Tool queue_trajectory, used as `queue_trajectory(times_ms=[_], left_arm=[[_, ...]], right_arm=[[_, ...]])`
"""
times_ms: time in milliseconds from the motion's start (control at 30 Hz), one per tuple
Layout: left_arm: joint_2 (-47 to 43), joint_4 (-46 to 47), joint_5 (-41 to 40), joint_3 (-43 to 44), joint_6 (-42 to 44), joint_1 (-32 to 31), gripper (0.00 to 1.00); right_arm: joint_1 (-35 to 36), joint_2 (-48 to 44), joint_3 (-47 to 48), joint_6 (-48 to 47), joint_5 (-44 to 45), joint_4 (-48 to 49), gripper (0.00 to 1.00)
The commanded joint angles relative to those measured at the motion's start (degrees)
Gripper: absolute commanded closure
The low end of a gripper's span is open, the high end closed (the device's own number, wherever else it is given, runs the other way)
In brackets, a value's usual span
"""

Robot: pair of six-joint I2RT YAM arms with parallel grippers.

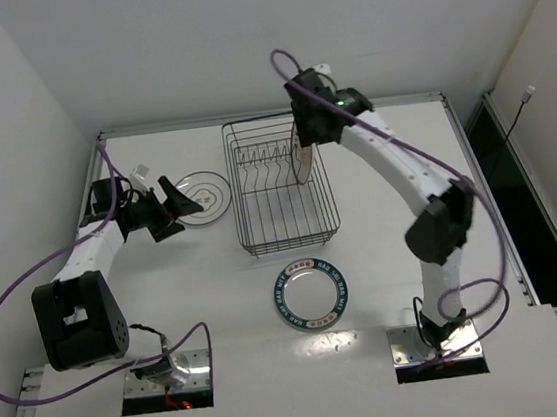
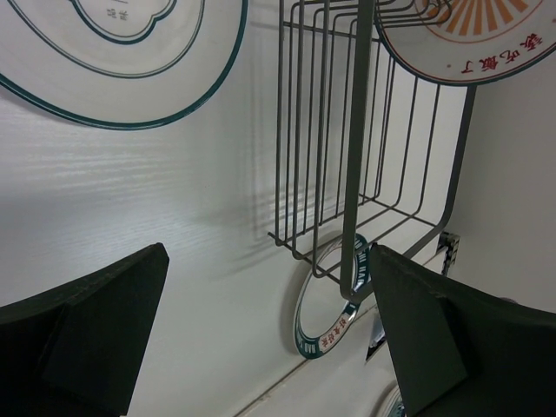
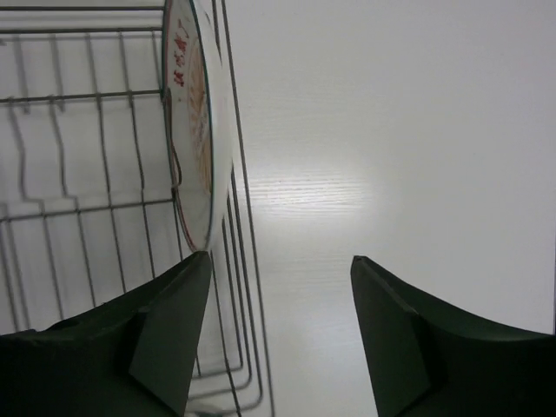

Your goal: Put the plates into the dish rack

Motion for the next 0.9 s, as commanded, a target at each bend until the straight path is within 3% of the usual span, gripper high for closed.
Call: queue_trajectory(times_ms=[0, 67, 167, 267, 433, 533, 867], left_arm=[[-0.4, 0.4, 1.6, 2.3, 0.7, 0.8, 0.0], [-0.4, 0.9, 1.6, 2.3, 0.7, 0.8, 0.0], [-0.4, 2.6, 3.7, 1.6, -0.6, 1.9, 0.0], [-0.4, 7.5, 7.7, -1.3, -4.1, 3.3, 0.0], [-1.0, 11.0, 9.4, -4.5, -6.9, 4.4, 0.0], [-1.0, 11.0, 9.4, -5.1, -6.9, 4.9, 0.0], [-2.3, 9.9, 9.4, -5.7, -6.9, 6.6, 0.0]], right_arm=[[-3.3, -20.4, -5.8, 0.3, -9.1, 0.7, 0.36], [-7.3, -26.5, -15.6, 1.3, -16.9, 3.3, 0.31], [-12.9, -36.3, -32.5, 3.1, -39.6, 7.2, 0.28], [-16.3, -41.3, -51.1, 3.6, -55.7, 12.2, 0.28], [-19.9, -41.0, -75.3, 3.6, -74.2, 24.3, 0.29], [-20.6, -34.8, -78.7, 2.3, -79.9, 28.0, 0.32], [-19.9, -19.3, -76.1, 1.0, -81.0, 31.9, 0.32]])
